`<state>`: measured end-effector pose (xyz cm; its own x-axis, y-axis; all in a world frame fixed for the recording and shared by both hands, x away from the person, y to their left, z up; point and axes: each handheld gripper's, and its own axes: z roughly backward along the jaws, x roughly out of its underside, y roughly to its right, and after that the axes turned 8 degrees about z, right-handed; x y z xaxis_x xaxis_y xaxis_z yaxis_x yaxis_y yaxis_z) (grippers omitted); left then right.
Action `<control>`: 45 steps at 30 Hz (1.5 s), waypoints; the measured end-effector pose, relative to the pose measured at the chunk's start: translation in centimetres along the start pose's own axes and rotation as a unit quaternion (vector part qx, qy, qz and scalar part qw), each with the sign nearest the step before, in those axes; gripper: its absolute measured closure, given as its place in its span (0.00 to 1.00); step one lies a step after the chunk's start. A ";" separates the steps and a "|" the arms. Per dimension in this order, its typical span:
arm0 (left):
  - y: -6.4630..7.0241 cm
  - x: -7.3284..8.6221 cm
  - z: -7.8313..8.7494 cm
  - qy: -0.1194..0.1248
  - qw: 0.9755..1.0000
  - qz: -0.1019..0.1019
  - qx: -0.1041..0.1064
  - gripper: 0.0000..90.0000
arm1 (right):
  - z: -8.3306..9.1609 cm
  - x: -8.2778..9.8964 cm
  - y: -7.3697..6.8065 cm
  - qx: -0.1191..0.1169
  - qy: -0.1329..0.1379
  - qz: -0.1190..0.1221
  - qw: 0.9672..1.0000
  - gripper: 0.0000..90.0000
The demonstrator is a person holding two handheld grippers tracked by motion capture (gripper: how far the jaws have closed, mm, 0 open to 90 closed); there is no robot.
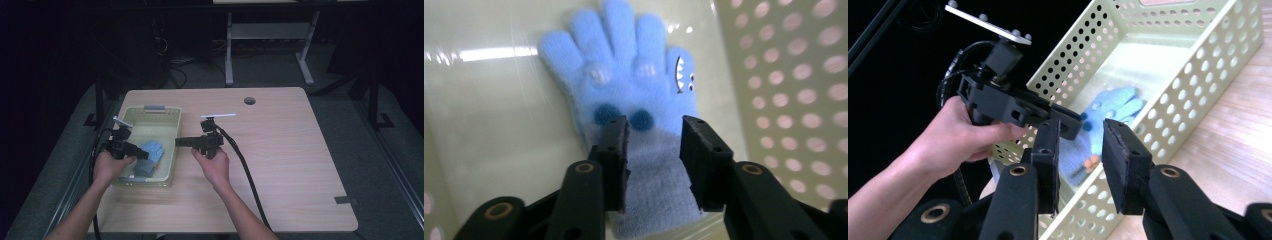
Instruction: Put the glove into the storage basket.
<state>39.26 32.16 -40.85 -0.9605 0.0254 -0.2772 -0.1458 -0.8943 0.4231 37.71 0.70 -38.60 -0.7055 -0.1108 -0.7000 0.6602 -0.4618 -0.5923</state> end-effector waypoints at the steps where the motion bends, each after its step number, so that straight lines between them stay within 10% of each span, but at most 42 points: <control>1: -0.1 0.0 0.2 0.007 1.000 0.004 0.008 0.68 | 0.1 0.0 0.1 0.000 0.000 -0.001 1.000 0.75; 24: 0.4 0.5 2.4 0.082 0.992 -0.004 0.093 0.54 | 2.6 0.3 1.6 0.013 0.012 -0.014 1.000 0.67; 45: 5.8 0.6 2.3 0.100 0.983 -0.059 0.145 0.43 | 6.2 1.1 3.6 0.035 0.030 -0.031 0.998 0.59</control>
<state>37.28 28.05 -36.60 -0.8715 0.0077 -0.4903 -0.3431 -0.7240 0.5985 37.76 -6.53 -39.03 -0.7262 -0.0293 -0.6868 0.5954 -0.5262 -0.6071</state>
